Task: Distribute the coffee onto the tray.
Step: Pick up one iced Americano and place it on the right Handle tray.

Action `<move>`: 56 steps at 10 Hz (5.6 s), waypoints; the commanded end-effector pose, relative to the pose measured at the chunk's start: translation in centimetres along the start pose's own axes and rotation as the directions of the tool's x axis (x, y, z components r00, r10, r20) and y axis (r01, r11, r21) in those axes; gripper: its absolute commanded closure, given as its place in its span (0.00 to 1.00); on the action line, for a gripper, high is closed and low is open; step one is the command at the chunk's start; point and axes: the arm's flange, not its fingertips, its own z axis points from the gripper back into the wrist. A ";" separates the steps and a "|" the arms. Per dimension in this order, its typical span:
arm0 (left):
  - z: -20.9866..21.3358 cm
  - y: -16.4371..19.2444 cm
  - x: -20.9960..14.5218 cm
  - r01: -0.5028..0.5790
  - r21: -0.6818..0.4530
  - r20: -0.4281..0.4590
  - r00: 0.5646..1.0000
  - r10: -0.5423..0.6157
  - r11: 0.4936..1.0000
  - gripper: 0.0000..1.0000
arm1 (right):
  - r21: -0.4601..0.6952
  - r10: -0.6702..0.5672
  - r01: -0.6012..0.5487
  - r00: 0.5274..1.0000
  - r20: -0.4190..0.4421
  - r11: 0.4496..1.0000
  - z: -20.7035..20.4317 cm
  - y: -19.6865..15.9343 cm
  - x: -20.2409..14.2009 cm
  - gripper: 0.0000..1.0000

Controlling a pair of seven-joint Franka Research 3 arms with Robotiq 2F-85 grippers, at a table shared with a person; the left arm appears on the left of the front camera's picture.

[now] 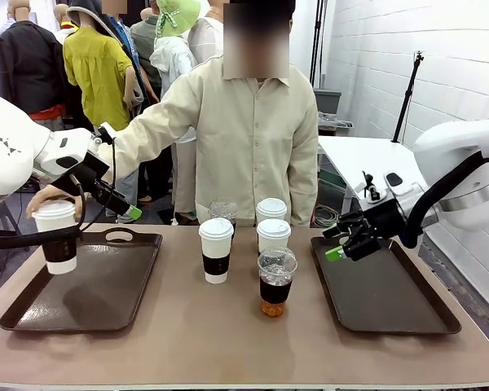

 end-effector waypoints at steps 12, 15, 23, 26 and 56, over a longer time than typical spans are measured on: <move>-0.1 0.2 -0.1 -0.005 -0.014 0.010 1.000 0.006 1.000 0.00 | -0.002 -0.008 0.008 0.999 0.035 1.000 -2.5 -2.0 -2.7 0.00; -0.1 0.2 -0.1 -0.005 -0.014 0.010 1.000 0.006 1.000 0.00 | 0.056 0.024 -0.027 0.999 0.048 0.998 -4.1 -3.2 -4.2 0.00; -0.1 0.2 -0.1 -0.005 -0.014 0.010 1.000 0.006 1.000 0.00 | 0.071 0.066 -0.079 0.984 0.164 0.994 -8.0 -4.6 -8.0 0.00; -0.1 0.2 -0.1 -0.005 -0.014 0.010 1.000 0.006 1.000 0.00 | 0.052 0.070 -0.082 0.977 0.201 0.995 -9.7 -4.9 -8.6 0.00; -0.1 0.2 -0.1 -0.005 -0.014 0.010 1.000 0.006 1.000 0.00 | 0.283 -0.041 -0.041 0.960 0.277 0.958 -17.5 -5.2 -8.3 0.34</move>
